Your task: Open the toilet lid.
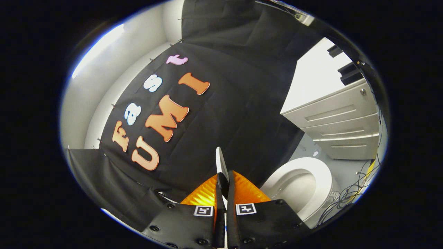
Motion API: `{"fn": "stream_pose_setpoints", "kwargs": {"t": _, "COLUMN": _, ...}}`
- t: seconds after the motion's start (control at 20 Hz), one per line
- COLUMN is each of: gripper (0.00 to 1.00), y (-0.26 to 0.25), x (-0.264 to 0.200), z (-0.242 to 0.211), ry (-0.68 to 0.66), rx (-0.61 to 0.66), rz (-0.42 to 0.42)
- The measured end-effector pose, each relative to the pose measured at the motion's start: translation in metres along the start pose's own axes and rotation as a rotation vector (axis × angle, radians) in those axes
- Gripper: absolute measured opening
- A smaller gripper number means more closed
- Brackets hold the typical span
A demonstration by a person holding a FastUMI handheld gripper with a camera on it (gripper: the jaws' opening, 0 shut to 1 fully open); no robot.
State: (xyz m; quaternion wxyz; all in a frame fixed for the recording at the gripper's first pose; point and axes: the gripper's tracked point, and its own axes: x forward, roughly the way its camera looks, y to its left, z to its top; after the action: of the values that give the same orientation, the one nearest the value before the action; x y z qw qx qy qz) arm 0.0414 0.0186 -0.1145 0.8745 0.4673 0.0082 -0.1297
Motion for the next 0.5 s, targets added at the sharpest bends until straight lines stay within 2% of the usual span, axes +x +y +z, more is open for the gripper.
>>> {"fn": "stream_pose_setpoints", "kwargs": {"t": 0.5, "gripper": 0.10, "y": 0.071, "x": -0.003, "z": -0.020, "ry": 0.014, "rx": -0.126, "rz": 0.084}}
